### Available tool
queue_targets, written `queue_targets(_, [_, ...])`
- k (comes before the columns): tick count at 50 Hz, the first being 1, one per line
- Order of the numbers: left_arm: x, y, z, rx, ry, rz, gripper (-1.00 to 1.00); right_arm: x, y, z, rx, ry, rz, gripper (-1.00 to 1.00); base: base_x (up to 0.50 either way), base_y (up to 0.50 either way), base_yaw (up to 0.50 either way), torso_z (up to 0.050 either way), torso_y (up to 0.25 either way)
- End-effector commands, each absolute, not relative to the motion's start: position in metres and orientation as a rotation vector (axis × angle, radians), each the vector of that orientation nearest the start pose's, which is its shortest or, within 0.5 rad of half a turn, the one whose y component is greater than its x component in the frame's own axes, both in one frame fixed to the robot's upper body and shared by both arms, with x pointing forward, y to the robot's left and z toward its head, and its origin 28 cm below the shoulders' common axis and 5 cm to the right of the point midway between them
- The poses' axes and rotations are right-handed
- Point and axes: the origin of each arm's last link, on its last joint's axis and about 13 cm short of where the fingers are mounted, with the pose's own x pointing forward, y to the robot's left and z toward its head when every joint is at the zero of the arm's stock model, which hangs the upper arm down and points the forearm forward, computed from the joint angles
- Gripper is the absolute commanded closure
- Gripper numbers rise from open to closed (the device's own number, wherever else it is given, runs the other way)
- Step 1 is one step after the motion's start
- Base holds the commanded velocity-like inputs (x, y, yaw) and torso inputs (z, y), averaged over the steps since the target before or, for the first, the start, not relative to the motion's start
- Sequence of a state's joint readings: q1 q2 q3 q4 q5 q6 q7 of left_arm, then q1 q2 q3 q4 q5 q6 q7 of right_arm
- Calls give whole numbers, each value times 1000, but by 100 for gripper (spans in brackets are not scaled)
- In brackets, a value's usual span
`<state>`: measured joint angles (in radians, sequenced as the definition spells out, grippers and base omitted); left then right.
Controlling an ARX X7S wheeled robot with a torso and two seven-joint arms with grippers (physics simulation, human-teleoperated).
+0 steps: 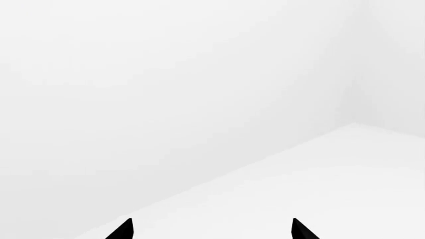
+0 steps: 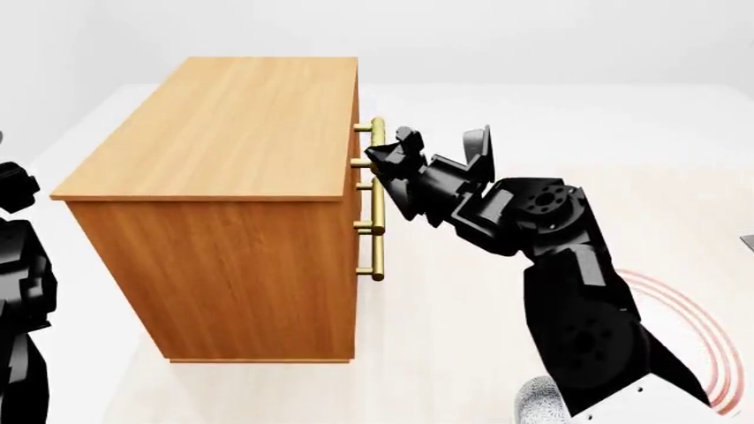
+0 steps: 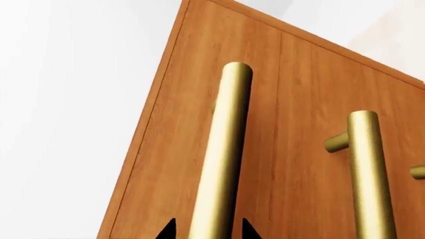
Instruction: Open the top drawer of the cabinet and put the bowl in it.
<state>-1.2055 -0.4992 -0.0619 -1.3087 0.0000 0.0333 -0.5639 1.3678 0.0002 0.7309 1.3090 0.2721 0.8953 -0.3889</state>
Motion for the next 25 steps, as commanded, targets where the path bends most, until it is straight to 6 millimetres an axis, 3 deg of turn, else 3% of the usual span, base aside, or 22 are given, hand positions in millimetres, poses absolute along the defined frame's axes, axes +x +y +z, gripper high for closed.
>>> queue_targets(1, [370,419,161,120,21,1054,-100,402,-62,185,1103,545,626,100,0,0,0,0,0])
queue_targets(25, [372,417,163,121,21,1056,-100,404,-68,190,1069,538,609,100,0,0,0,0,0])
